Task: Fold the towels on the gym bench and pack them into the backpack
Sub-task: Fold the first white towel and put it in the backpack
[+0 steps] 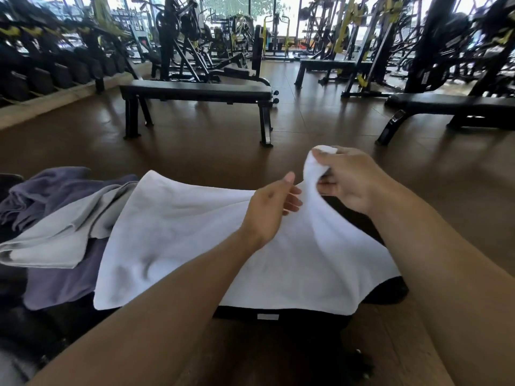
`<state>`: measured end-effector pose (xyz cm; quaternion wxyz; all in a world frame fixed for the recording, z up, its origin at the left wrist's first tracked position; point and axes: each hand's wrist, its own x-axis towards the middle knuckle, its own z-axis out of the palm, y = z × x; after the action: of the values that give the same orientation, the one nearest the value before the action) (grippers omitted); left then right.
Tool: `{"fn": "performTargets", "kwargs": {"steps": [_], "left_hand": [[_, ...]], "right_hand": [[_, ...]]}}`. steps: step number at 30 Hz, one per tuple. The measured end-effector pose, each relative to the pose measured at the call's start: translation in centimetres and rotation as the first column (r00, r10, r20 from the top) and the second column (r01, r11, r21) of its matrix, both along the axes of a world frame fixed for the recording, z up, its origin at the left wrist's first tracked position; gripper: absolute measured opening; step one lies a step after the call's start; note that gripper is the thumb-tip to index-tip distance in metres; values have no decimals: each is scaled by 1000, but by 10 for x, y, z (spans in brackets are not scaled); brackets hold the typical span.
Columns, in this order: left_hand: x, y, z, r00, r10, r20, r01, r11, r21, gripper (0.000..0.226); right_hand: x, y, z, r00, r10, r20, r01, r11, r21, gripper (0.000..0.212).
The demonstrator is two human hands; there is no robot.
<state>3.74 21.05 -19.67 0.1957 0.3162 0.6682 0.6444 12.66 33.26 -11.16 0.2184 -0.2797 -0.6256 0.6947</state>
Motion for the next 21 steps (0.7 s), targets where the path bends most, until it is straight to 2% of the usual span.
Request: {"fn": "performTargets", "kwargs": {"steps": [3,6,9,11,12,14,16,18,19,21], "left_hand": [[-9,-18,21,975,-177,130,171,983,61,55],[-20,-38,26,943,-145,300,144,989,27,50],[-28,-62,28,939,-5,344,13,1000,-21,28],[-36,-75,29,926,99,364,-98,995,-23,16],[-39,-82,32,911,114,397,-120,993,-10,18],[-46,-90,38,891,105,441,-130,991,28,29],[-56,-99,49,920,132,370,-154,988,31,26],[-72,-109,58,949,275,153,-279,960,2,20],[-82,-117,59,925,380,-6,-380,925,-25,23],[-110,-133,53,791,529,-308,-587,797,-140,26]], "right_hand": [[-14,-27,2,975,216,55,-219,974,57,18],[-20,-46,5,915,388,111,-398,913,93,23],[-26,-50,7,937,338,89,-349,917,194,27],[-30,-45,1,969,224,101,-246,900,360,25],[-32,-42,-4,975,180,133,-220,876,430,22],[-33,-36,-17,956,170,240,-269,837,477,24],[-34,-32,-32,926,194,323,-340,801,493,37],[-39,-29,-46,912,193,361,-375,751,544,49],[-40,-31,-53,899,210,384,-407,724,557,53],[-47,-34,-68,862,242,446,-480,675,561,61]]}}
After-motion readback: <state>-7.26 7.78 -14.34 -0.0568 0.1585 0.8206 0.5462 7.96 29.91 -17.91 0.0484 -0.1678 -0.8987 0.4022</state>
